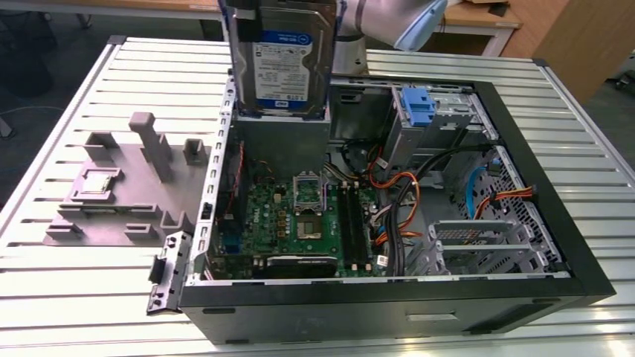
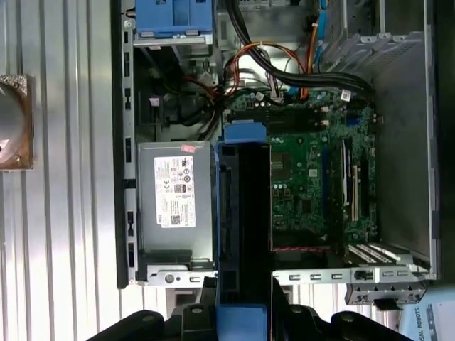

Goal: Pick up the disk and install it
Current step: 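Pick up the disk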

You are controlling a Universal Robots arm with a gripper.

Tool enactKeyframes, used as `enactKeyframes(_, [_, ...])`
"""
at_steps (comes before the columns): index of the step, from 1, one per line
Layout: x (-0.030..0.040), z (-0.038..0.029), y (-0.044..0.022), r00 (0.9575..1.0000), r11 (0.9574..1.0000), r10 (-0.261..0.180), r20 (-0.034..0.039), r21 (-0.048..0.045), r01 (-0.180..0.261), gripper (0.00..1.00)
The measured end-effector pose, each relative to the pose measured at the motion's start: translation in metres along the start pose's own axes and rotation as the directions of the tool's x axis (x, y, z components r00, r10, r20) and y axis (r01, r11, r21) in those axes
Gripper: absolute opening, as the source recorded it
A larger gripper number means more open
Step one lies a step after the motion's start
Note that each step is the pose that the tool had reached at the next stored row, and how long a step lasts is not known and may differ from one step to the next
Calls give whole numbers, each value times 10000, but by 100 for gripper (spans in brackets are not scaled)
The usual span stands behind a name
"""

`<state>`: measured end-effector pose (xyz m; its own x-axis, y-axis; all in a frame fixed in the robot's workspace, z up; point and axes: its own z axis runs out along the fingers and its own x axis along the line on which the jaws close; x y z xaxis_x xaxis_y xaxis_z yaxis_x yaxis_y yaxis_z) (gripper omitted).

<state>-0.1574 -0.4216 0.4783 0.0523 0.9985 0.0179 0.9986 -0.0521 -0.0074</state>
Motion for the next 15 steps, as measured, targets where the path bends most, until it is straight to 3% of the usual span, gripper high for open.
enactKeyframes(7, [12,9,290,10000,10000,1,0,1,-1,37])
enactKeyframes(15, [16,20,450,10000,10000,-1,-3,-70,0,37])
